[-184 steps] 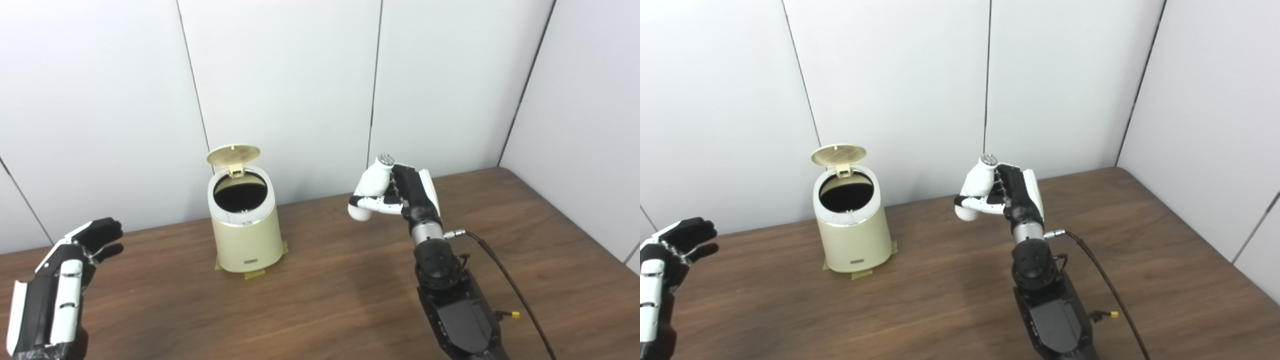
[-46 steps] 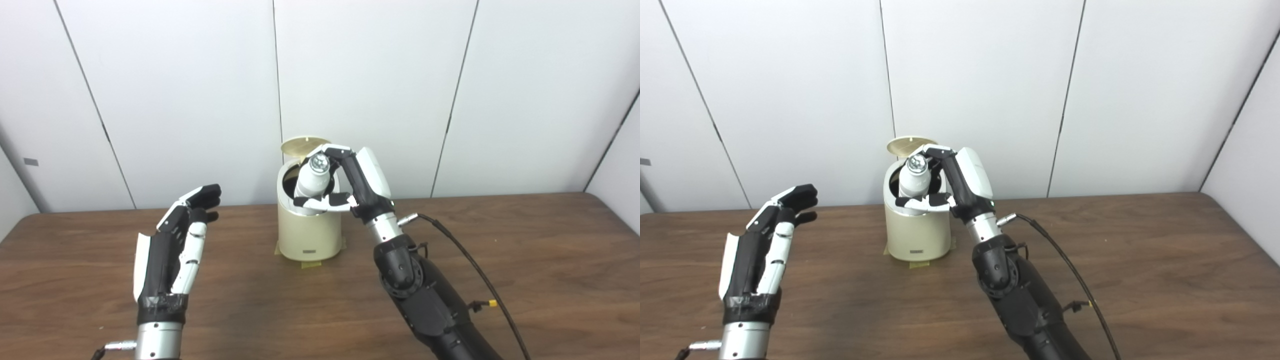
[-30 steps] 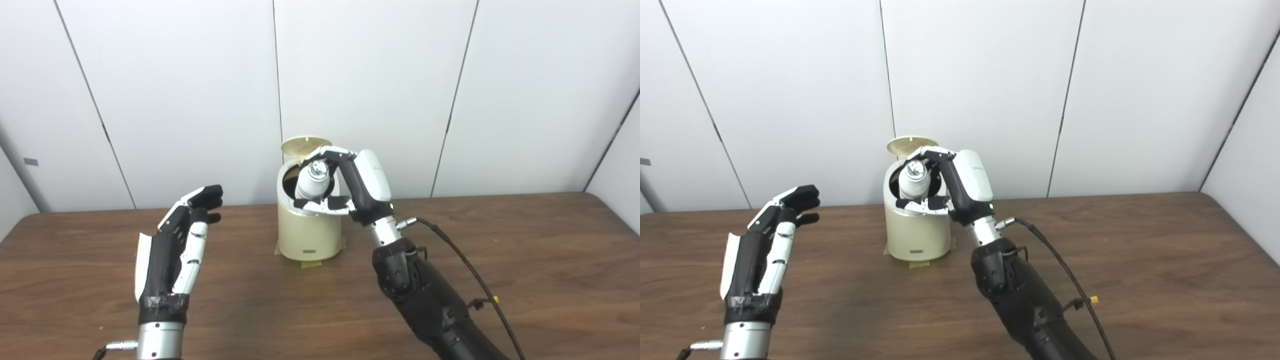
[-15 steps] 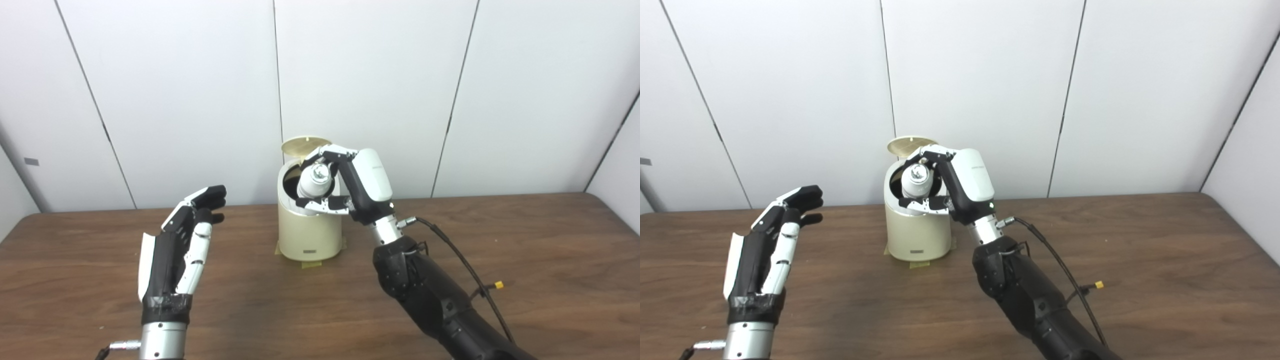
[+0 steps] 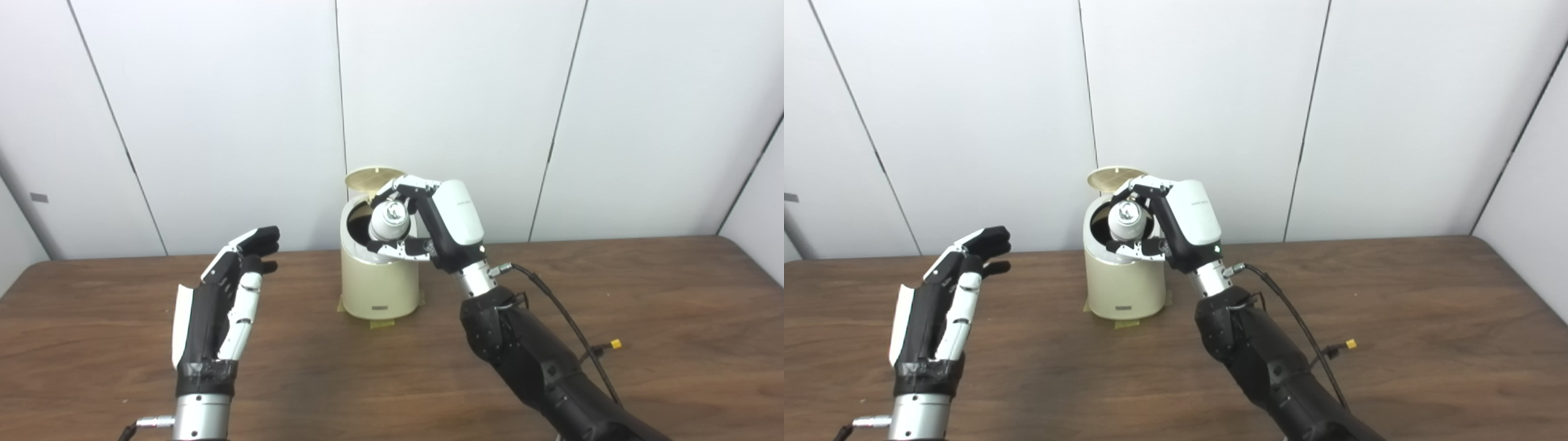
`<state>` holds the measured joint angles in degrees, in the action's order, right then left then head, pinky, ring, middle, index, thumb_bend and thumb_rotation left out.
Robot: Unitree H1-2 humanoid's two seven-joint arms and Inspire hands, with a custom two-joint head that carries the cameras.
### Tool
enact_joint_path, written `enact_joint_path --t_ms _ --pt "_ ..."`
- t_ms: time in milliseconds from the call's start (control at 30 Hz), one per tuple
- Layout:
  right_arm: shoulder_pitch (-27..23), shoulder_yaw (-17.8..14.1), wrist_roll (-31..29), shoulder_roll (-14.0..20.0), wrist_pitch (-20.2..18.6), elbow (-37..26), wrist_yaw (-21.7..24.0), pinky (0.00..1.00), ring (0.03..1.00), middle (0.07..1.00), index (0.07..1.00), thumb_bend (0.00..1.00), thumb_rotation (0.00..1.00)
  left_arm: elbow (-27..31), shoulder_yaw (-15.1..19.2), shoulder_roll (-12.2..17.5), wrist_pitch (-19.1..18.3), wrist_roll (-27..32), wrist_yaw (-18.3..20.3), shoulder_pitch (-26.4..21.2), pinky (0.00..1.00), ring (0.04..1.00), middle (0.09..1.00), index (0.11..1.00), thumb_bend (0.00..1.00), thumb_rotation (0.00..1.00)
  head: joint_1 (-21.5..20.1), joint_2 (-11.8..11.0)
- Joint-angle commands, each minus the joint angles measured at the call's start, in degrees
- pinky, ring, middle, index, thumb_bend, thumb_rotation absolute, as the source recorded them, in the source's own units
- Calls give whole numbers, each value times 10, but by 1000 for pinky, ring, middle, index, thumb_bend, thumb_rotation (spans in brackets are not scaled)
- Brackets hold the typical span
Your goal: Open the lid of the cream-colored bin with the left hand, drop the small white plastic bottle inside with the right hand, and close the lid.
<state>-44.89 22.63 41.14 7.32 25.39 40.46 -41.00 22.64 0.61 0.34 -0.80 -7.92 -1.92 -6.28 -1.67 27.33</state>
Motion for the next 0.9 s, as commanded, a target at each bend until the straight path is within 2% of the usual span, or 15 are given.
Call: enact_joint_path --t_ms 0,300,433,600,633,700,733,767,800,867 --pt "-33 -9 1 1 14 -6 -7 307 432 571 489 489 0 14 -2 0 16 -3 -2 -14 727 791 794 773 312 770 0 1" --pt "-27 -17 -9 -1 12 -11 14 311 435 567 488 491 0 13 -4 1 19 -5 -1 -15 722 789 794 775 299 773 0 1" --pt "-23 -24 -12 -3 -3 -22 40 350 441 553 490 496 0 13 -4 1 19 -4 -2 -15 722 789 793 773 303 771 0 1" --pt "-15 -28 -5 -5 -32 -43 66 324 460 559 496 494 0 13 -5 2 20 -8 -2 -15 723 789 794 776 302 780 0 1" --pt "-14 -28 -5 -5 -35 -45 71 381 490 573 491 510 74 13 -5 2 20 -8 -2 -15 720 789 795 777 303 784 0 1" --pt "-11 -29 -6 -5 -40 -51 80 435 527 600 490 518 116 14 -5 2 19 -7 -2 -15 720 788 795 776 301 783 0 2" --pt "-10 -30 -8 -6 -44 -55 87 450 539 611 535 747 59 14 -5 1 18 -6 -2 -15 720 789 796 776 301 781 0 2" --pt "-9 -31 -9 -6 -48 -58 93 468 556 627 567 865 30 14 -5 1 19 -6 -2 -15 720 789 797 777 300 778 0 2" --pt "-8 -32 -10 -6 -51 -61 98 482 570 642 593 953 9 14 -5 2 20 -6 -2 -15 719 789 796 777 303 774 0 2" --pt "-7 -32 -10 -6 -51 -64 102 494 584 657 611 988 4 15 -5 1 17 -5 -2 -14 721 790 797 777 303 773 0 2"
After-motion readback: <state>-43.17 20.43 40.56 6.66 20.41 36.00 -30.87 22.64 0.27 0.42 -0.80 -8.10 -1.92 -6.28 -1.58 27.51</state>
